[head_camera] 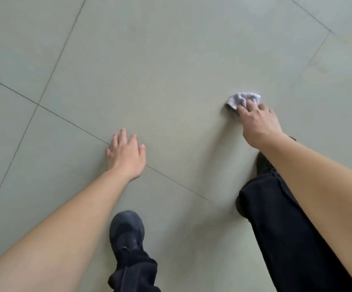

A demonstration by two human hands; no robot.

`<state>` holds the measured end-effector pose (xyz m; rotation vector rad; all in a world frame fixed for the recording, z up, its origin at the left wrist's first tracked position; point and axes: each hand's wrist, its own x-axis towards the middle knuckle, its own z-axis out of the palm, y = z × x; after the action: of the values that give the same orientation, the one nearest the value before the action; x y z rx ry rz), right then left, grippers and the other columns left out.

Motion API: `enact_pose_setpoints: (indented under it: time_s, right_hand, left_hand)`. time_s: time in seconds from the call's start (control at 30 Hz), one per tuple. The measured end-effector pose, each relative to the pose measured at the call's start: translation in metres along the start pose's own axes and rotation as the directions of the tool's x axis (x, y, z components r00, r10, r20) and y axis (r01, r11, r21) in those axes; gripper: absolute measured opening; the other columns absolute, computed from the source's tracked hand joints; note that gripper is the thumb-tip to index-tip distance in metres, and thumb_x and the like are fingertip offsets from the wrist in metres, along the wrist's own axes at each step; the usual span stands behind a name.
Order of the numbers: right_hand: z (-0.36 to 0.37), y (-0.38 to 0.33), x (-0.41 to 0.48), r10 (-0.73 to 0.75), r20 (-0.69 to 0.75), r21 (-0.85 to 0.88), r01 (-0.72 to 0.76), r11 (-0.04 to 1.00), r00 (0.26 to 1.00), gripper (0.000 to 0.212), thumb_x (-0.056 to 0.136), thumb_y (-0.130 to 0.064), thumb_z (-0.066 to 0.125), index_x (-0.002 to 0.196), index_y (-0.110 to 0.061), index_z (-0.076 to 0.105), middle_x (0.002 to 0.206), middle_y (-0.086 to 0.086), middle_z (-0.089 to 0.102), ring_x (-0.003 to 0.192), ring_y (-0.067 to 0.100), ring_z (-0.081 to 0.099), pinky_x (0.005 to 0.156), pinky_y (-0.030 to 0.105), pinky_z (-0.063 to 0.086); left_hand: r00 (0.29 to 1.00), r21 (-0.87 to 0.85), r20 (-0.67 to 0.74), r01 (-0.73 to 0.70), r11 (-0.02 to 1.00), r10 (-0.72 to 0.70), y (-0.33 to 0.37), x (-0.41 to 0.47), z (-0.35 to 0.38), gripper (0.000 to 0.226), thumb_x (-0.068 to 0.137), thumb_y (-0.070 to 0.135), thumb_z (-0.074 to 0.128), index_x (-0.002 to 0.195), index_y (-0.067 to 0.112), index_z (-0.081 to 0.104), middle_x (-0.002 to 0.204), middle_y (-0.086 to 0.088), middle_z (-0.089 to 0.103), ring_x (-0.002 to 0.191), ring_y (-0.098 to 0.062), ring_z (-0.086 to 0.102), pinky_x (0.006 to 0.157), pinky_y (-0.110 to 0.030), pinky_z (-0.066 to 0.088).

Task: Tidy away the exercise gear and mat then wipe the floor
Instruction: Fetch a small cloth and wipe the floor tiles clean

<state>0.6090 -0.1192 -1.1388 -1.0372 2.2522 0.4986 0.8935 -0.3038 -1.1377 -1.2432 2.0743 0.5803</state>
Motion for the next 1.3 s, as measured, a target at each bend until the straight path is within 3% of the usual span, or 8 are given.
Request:
enact_pose_setpoints:
  time_s: [0.13, 0.3, 0.5, 0.67, 0.83, 1.0, 1.13, 1.3]
  right_hand:
    - [-0.108, -0.008, -0.04, 0.152, 0.046, 0.119, -0.156, 0.981, 0.987, 0.043, 0.09, -0.006, 0.046, 0.133, -0.012, 0.048, 0.129, 0.014, 0.052, 0.118, 0.035, 0.048, 0.08, 0.038, 0.042]
    - [-0.335, -0.043, -0.121, -0.114, -0.286, 0.096, 0.147, 0.984, 0.951, 0.059, 0.085, -0.002, 0.053, 0.14, -0.02, 0.04, 0.129, 0.005, 0.051, 0.107, 0.031, 0.051, 0.07, 0.035, 0.034]
    - [-0.663, -0.062, -0.298, -0.221, -0.668, 0.096, 0.377, 0.921, 0.711, 0.067, 0.082, -0.003, 0.054, 0.145, -0.021, 0.041, 0.146, 0.005, 0.047, 0.108, 0.039, 0.053, 0.081, 0.039, 0.041]
    - [-0.833, -0.061, -0.444, -0.184, -0.881, 0.097, 0.546, 0.832, 0.437, 0.05, 0.09, -0.017, 0.053, 0.14, -0.017, 0.05, 0.144, 0.011, 0.051, 0.116, 0.041, 0.053, 0.09, 0.045, 0.047]
    - [-0.896, -0.082, -0.5, -0.206, -0.927, 0.074, 0.691, 0.719, 0.313, 0.068, 0.085, -0.015, 0.064, 0.149, -0.017, 0.04, 0.143, 0.009, 0.049, 0.121, 0.036, 0.053, 0.092, 0.043, 0.047]
    - [-0.888, -0.152, -0.53, -0.489, -0.842, -0.028, 0.885, 0.464, 0.229, 0.072, 0.083, -0.003, 0.063, 0.149, -0.019, 0.037, 0.141, 0.007, 0.047, 0.111, 0.035, 0.057, 0.076, 0.036, 0.044]
    - [-0.859, -0.227, -0.597, -0.702, -0.708, -0.239, 0.96, 0.143, -0.072, 0.052, 0.095, -0.007, 0.052, 0.143, -0.023, 0.044, 0.134, 0.005, 0.056, 0.105, 0.033, 0.059, 0.068, 0.038, 0.049]
    - [-0.798, -0.32, -0.755, -0.742, -0.548, -0.308, 0.918, -0.249, -0.385, 0.035, 0.101, -0.02, 0.054, 0.136, -0.023, 0.052, 0.126, 0.007, 0.062, 0.099, 0.034, 0.064, 0.068, 0.037, 0.051]
  left_hand:
    - [0.992, 0.106, -0.049, -0.109, 0.988, 0.115, 0.02, -0.067, -0.101, 0.056, 0.103, 0.042, 0.026, 0.153, 0.017, 0.024, 0.165, -0.008, 0.005, 0.151, -0.026, 0.005, 0.119, -0.05, 0.013]
    - [0.9, 0.167, -0.372, -0.177, 0.97, 0.228, 0.039, -0.149, -0.336, 0.06, 0.102, 0.042, 0.026, 0.154, 0.014, 0.021, 0.164, -0.01, 0.007, 0.151, -0.028, 0.007, 0.119, -0.051, 0.011]
    - [0.65, 0.193, -0.714, -0.173, 0.966, 0.259, 0.039, -0.338, -0.658, 0.06, 0.101, 0.04, 0.028, 0.152, 0.009, 0.025, 0.163, -0.014, 0.012, 0.149, -0.032, 0.012, 0.118, -0.055, 0.012]
    - [0.364, 0.134, -0.913, -0.165, 0.977, 0.187, 0.019, -0.521, -0.807, 0.055, 0.101, 0.039, 0.032, 0.147, 0.009, 0.034, 0.16, -0.015, 0.023, 0.146, -0.035, 0.02, 0.116, -0.056, 0.019]
    - [0.251, 0.007, -0.968, -0.036, 0.999, 0.015, -0.009, -0.63, -0.817, 0.057, 0.101, 0.042, 0.028, 0.149, 0.01, 0.033, 0.161, -0.014, 0.021, 0.148, -0.033, 0.019, 0.117, -0.055, 0.017]
    - [0.221, -0.329, -0.908, 0.149, 0.932, -0.356, -0.027, -0.703, -0.739, 0.063, 0.099, 0.047, 0.021, 0.15, 0.012, 0.03, 0.162, -0.011, 0.018, 0.149, -0.029, 0.017, 0.118, -0.055, 0.019]
    - [0.15, -0.485, -0.813, 0.36, 0.797, -0.563, -0.054, -0.797, -0.665, 0.061, 0.1, 0.045, 0.024, 0.148, 0.011, 0.036, 0.16, -0.012, 0.026, 0.147, -0.031, 0.026, 0.114, -0.057, 0.026]
    - [-0.085, -0.626, -0.683, 0.58, 0.521, -0.725, -0.094, -0.965, -0.566, 0.061, 0.1, 0.045, 0.026, 0.148, 0.01, 0.037, 0.159, -0.014, 0.028, 0.146, -0.033, 0.027, 0.114, -0.057, 0.028]
